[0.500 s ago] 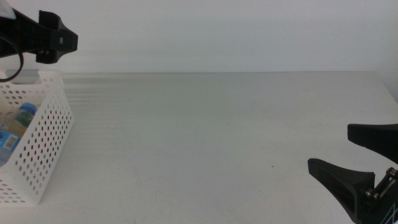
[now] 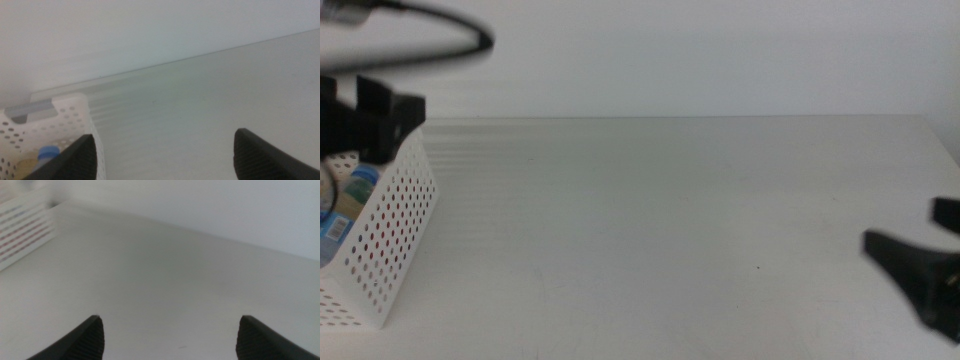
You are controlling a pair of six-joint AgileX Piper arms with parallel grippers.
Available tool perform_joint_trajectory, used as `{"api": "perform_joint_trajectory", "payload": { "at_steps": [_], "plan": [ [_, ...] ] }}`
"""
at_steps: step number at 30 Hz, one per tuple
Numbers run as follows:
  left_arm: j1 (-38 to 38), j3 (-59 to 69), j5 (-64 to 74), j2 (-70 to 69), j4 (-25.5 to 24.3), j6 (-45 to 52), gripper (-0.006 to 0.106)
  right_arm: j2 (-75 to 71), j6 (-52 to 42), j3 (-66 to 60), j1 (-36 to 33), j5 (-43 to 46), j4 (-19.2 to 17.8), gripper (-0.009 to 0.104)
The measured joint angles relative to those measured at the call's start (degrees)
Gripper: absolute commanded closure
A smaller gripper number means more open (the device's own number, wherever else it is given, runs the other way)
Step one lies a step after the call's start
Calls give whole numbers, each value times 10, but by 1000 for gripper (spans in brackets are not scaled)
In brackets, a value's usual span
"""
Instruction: Use arms to grab the bottles and put them into the dustbin to the left of the table.
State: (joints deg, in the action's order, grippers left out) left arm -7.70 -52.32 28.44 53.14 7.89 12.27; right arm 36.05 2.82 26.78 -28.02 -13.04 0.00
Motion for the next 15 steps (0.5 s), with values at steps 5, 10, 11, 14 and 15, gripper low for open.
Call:
{"api": "perform_joint_trajectory", "payload": {
  "at_steps": [5, 10, 11, 14, 15],
  "plan": [
    [0, 98, -34, -81, 0, 0, 10, -35, 0, 0, 97, 0, 0, 21],
    [0, 192, -36, -178, 0, 0, 10, -101, 0, 0, 156, 0, 0, 21],
    [0, 213, -36, -200, -1, 0, 10, -112, 0, -1, 161, 0, 0, 21],
    [0, 279, -36, -267, -6, 0, 10, -150, 0, -19, 176, 2, -7, 21],
    [0, 295, -36, -286, -7, 0, 10, -163, 0, -29, 181, 2, -11, 21]
  ]
}}
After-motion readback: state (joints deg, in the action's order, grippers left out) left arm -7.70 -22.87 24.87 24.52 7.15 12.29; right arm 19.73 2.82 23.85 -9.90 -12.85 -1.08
